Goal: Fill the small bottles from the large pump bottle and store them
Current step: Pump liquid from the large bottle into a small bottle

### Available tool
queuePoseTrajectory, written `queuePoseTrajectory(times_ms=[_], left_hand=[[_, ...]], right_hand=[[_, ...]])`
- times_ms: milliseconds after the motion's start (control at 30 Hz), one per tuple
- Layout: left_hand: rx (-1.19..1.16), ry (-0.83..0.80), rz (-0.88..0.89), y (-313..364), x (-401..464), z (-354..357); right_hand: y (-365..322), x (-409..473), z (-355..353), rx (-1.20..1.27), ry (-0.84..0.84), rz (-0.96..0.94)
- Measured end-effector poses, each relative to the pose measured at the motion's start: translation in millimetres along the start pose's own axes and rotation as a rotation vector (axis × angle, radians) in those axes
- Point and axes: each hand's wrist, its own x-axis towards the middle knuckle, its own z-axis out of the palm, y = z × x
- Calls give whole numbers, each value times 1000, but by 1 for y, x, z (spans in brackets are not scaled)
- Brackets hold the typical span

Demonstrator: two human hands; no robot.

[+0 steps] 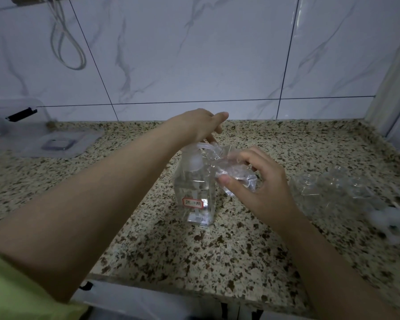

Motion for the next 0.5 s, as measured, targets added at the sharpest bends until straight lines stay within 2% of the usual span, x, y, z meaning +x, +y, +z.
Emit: queuePoseTrajectory(times_ms=[133,333,500], left_hand=[[-102,27,22,-1,1,-4],[-16,8,25,-2,1,1],[-72,-16,12,-5,4,2]], right_hand=[[-2,-1,0,9,16,-6],[0,0,0,-16,5,-4],[-1,0,1,-14,-7,1]])
